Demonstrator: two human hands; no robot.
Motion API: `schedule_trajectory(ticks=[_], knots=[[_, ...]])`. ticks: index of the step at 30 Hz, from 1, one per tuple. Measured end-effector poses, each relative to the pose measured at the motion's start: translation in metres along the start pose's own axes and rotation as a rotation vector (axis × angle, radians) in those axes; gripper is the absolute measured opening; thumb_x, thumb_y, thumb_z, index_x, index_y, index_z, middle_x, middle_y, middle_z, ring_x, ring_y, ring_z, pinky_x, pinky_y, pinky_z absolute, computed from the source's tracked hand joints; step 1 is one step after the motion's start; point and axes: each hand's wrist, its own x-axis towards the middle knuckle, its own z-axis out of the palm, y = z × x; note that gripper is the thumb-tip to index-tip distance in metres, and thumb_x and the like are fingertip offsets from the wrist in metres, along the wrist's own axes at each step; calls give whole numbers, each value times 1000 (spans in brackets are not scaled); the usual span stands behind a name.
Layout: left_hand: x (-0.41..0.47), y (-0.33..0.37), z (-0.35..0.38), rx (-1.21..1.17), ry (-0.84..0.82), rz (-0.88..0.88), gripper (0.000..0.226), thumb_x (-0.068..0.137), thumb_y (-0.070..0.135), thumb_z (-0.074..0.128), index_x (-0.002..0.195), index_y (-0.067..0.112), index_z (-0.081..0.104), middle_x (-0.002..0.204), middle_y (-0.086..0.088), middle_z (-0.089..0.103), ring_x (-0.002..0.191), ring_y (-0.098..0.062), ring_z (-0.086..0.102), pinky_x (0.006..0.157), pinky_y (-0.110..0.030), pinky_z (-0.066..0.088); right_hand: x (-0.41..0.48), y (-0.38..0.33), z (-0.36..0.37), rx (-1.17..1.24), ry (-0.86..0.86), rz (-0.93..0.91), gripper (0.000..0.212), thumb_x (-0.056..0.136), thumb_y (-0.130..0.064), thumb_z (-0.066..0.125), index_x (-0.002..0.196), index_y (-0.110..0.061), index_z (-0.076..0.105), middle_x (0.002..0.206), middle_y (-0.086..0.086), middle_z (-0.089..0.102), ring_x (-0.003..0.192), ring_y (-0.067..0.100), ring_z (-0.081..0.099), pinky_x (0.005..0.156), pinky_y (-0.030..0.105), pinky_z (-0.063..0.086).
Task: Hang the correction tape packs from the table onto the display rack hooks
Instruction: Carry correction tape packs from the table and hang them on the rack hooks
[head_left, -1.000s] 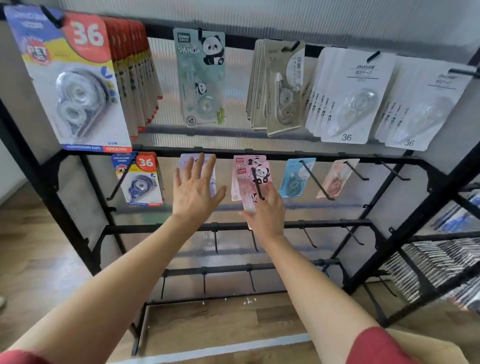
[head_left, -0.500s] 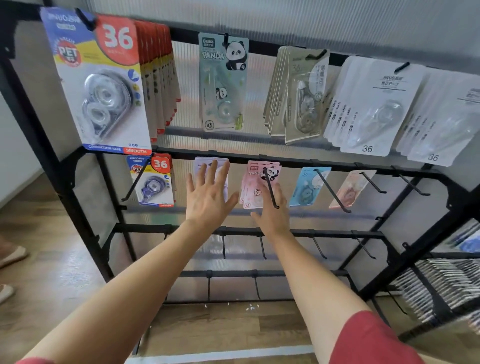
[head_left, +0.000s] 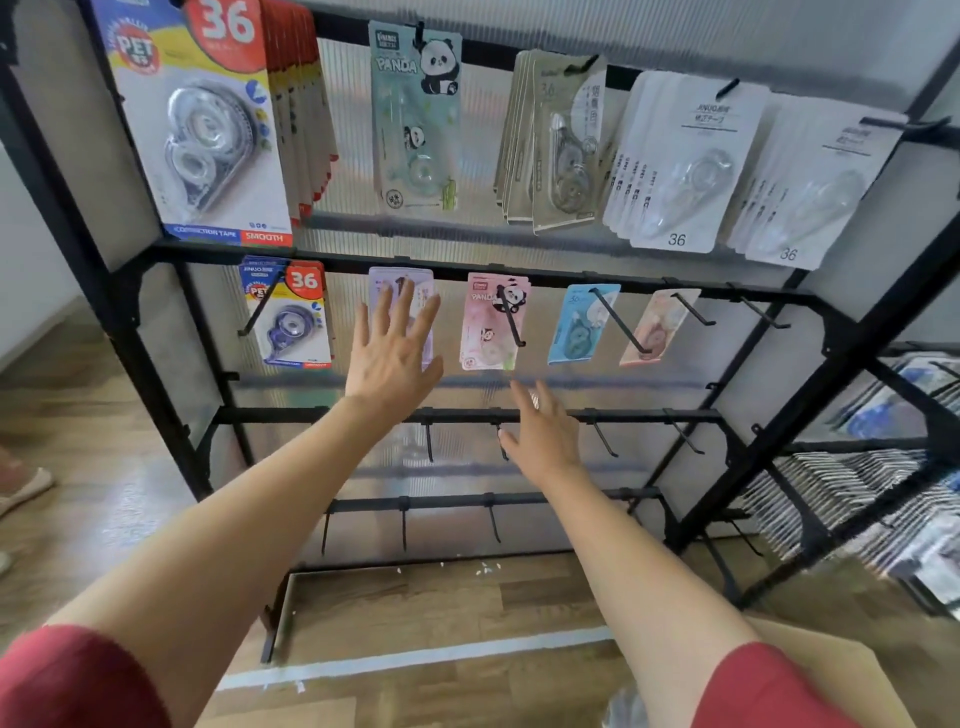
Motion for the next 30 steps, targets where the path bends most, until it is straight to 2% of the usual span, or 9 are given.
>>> schedule_trajectory(ticks=[5, 9, 13, 16, 21, 24, 30], knots=[[-53, 15, 11, 44, -47, 37, 74, 99, 47, 37, 151, 28, -13, 158, -9, -21, 145, -31, -20, 115, -46, -13, -32, 10, 2, -6, -33, -10, 68, 97, -39, 49, 153, -23, 14, 160, 10, 9, 145, 32, 16, 113, 48, 27], [-94, 27, 17, 59, -127, 17, 76, 98, 46, 40, 152, 26, -10, 159, -9, -16, 146, -30, -15, 117, -47, -7, -73, 20, 2, 22, -71, -51, 67, 98, -39, 48, 153, -23, 14, 159, 10, 11, 143, 32, 19, 112, 47, 26], [-152, 47, 20, -28, -218, -80, 74, 97, 44, 43, 153, 26, -2, 160, -8, -10, 148, -29, -7, 117, -46, -3, -127, 36, 5, 29, -127, -112, 66, 98, -38, 48, 153, -24, 14, 157, 10, 16, 141, 32, 23, 110, 46, 27], [-209, 63, 23, -49, -296, -154, 75, 97, 42, 44, 153, 27, -4, 160, -8, -10, 148, -29, -6, 118, -47, -2, -172, 47, 11, 45, -212, -123, 66, 98, -36, 48, 152, -26, 13, 158, 9, 13, 142, 32, 21, 112, 48, 24], [-313, 79, 21, -118, -332, -274, 72, 96, 40, 46, 153, 27, 4, 161, -9, -4, 147, -30, 0, 118, -47, 2, -244, 56, 24, 39, -310, -159, 63, 98, -35, 47, 152, -26, 14, 159, 7, 9, 141, 32, 22, 114, 50, 19], [-371, 78, 19, -126, -377, -377, 75, 95, 39, 50, 154, 26, 6, 161, -9, -3, 147, -29, 1, 118, -47, 2, -284, 49, 35, 71, -370, -203, 64, 98, -31, 48, 152, -26, 14, 159, 7, 9, 142, 31, 18, 114, 51, 14], [-471, 58, 2, -55, -427, -543, 75, 96, 43, 47, 153, 26, 4, 161, -10, -3, 147, -31, 6, 117, -45, 8, -345, 10, 48, 48, -425, -353, 64, 97, -31, 47, 152, -25, 15, 158, 9, 13, 142, 28, 17, 112, 46, 19]])
